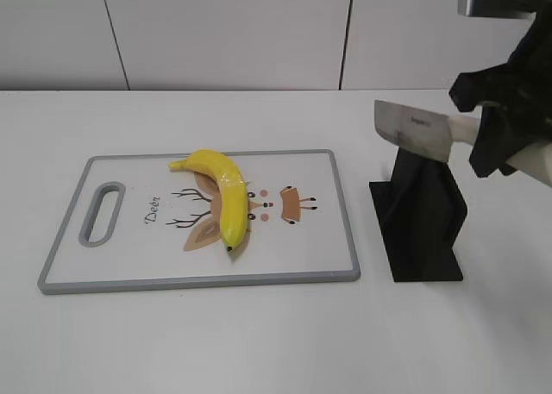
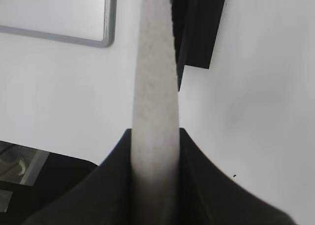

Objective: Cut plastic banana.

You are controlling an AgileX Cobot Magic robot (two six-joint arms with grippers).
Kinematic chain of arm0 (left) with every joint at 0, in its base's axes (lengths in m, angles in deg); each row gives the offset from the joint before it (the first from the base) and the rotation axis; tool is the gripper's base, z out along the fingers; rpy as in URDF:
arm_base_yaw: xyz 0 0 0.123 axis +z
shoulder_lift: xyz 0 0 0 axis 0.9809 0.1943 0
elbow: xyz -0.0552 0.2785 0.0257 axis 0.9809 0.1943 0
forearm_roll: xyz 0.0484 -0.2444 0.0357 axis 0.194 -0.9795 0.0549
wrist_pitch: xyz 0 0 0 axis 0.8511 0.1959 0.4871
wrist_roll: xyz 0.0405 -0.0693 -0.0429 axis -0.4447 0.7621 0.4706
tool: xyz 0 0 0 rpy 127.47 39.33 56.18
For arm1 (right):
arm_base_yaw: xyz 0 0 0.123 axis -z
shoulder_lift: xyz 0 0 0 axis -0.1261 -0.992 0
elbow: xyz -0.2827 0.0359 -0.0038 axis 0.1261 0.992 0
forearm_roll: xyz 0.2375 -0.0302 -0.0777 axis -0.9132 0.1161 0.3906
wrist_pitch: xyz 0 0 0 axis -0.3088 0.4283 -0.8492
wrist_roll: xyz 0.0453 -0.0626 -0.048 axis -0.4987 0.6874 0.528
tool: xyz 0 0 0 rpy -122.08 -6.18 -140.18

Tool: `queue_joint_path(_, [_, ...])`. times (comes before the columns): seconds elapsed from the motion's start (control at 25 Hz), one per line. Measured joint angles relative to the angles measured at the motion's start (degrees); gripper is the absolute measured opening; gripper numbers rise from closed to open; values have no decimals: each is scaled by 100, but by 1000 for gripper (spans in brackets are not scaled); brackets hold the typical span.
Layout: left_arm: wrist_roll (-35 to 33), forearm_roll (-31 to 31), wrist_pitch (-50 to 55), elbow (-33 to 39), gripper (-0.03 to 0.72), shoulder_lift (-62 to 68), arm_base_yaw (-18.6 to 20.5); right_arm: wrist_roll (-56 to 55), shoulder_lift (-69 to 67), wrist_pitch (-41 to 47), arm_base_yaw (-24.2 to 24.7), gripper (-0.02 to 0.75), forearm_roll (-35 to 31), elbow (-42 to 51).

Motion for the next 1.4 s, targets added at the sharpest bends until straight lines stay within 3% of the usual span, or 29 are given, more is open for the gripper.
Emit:
queue_joint_path(0.56, [0, 0, 0, 0, 572, 0, 0, -28, 158, 159, 0, 169, 152, -1199])
queue_joint_path(1.4, [0, 7, 0, 0, 560, 0, 0, -101, 158, 187, 0, 169, 290, -1431])
